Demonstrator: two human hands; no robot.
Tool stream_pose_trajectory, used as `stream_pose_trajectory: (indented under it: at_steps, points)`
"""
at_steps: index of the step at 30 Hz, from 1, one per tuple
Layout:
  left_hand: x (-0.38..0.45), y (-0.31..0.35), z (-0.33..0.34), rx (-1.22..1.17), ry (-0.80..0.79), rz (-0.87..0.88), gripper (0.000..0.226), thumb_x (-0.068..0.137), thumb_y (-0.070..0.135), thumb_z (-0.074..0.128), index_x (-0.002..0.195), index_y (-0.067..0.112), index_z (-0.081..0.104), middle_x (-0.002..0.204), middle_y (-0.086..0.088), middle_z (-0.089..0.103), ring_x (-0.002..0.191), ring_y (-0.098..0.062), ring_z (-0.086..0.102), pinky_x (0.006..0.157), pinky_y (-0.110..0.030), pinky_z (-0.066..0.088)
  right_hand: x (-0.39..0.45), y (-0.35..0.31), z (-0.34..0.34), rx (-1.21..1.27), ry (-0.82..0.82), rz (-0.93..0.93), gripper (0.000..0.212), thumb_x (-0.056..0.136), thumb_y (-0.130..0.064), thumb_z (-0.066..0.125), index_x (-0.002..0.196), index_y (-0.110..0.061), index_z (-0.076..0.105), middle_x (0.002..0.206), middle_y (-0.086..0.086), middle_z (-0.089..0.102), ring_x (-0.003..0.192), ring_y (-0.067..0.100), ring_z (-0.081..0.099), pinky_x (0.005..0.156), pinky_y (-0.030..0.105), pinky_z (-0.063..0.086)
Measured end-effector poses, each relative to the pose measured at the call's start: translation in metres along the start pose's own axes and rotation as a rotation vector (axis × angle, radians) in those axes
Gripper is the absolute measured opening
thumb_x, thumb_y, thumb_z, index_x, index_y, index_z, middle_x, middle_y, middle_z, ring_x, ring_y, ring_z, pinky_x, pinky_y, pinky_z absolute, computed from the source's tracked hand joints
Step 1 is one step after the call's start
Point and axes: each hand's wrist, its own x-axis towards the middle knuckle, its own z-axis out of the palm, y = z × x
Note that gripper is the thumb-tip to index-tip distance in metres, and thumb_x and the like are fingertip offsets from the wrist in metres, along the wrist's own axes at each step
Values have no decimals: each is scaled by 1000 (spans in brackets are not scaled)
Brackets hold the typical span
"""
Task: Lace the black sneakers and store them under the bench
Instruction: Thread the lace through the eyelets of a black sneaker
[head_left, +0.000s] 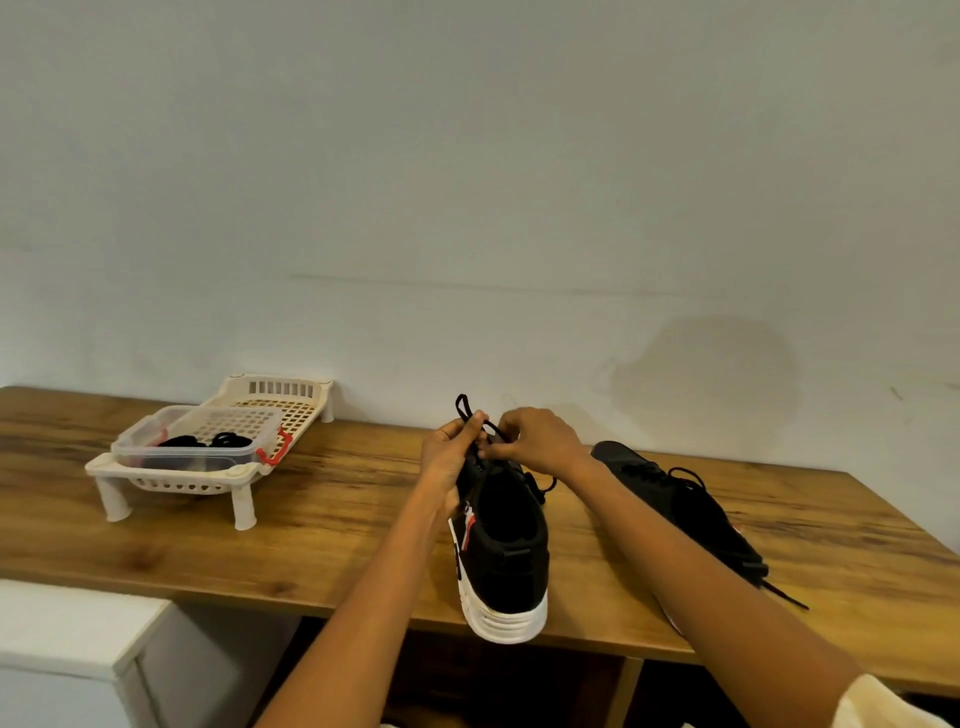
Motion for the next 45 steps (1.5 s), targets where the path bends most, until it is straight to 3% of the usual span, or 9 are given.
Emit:
stream_pose_trajectory:
  at_steps: [5,10,13,18,22,28,33,37,45]
  points:
    - [2,-1,-5,67,-31,30,14,90,18,62,96,6,65,69,-5,61,52,-8,61,49,-16,50,5,-7,-5,61,-107,50,40,82,-36,70,52,-16,52,52,1,41,50,13,35,51,27,25]
    - [4,-7,-10,233,-127,-6,33,85,32,65,108,9,58,83,-5,66,81,-19,63,82,-33,54,15,-36,-49,482,149,35,20,83,-28,70,78,-9,71,66,4,62,56,10,52,56,24,42]
    - [3,-9,-7,424,-157,10,25,86,24,67,104,8,65,96,-10,69,93,-24,65,83,-30,53,19,-48,-62,722,203,56,15,86,-24,68,84,-9,70,68,-2,63,60,6,55,54,16,44]
    - [3,-8,-3,311,-94,22,8,88,13,63,94,8,67,84,-11,69,78,-22,66,75,-30,55,9,-30,-42,661,99,64,23,89,-27,64,95,-5,68,83,3,68,66,10,58,62,21,46]
    - [1,0,1,107,15,76,12,90,14,62,96,7,69,68,-3,66,56,-9,63,50,-17,49,1,5,-16,251,-53,38,39,85,-40,66,82,-1,62,72,6,56,66,17,52,61,29,36]
    - [6,7,8,273,52,205,35,97,36,47,106,10,70,94,-3,68,88,-20,65,68,-22,50,-8,14,2,256,-93,-13,25,85,-38,67,86,-13,69,68,-11,57,64,1,50,60,16,35]
    - [2,8,17,288,-86,116,54,101,47,24,112,16,68,111,-5,67,97,-20,62,67,-21,50,3,2,-4,42,-116,-34,35,85,-37,66,68,-6,64,58,3,48,53,12,39,54,27,29]
    - [2,3,9,342,-116,129,47,99,51,25,114,24,60,112,-9,65,98,-21,63,82,-29,51,6,-11,-31,362,70,-13,36,85,-27,68,72,6,67,63,19,58,58,15,48,57,27,34]
    - [1,-10,6,561,-140,196,15,92,26,59,95,17,71,96,-14,70,90,-24,65,85,-32,51,11,-39,-59,858,317,56,21,85,-27,69,88,-6,73,73,-2,68,67,6,60,59,17,45]
